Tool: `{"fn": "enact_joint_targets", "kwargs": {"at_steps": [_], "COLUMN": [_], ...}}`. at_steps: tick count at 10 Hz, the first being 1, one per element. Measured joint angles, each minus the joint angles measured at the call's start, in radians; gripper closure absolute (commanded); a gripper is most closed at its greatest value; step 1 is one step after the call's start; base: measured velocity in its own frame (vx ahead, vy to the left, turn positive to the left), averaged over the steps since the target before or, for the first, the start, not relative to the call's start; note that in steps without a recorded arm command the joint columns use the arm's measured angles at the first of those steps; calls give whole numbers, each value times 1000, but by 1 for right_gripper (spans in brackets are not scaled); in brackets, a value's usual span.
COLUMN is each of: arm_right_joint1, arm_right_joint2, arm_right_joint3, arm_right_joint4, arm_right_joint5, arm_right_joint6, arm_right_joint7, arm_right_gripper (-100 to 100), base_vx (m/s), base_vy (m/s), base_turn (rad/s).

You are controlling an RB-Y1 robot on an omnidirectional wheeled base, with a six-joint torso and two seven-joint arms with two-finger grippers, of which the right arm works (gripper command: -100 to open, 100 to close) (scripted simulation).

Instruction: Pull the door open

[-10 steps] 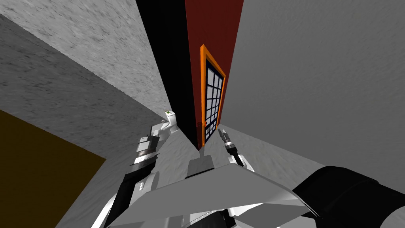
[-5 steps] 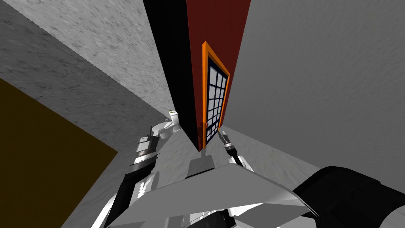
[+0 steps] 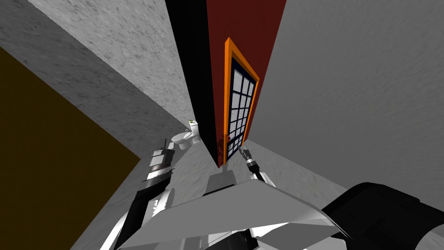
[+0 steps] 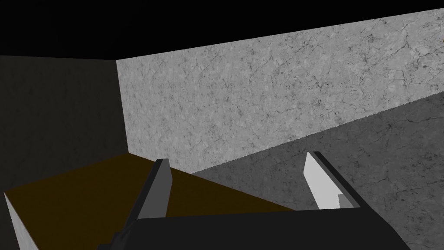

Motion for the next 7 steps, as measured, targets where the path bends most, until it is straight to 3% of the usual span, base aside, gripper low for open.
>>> {"fn": "enact_joint_targets", "kwargs": {"at_steps": [7], "arm_right_joint1": [-34], "arm_right_joint2": [8], "arm_right_joint3": [-16], "arm_right_joint4": [133], "arm_right_joint5": [57], "arm_right_joint6": [-46], "arm_right_joint7": [98], "arm_right_gripper": [-100], "base_vx": [49], "base_vy": [-85], "base_turn": [140]}}
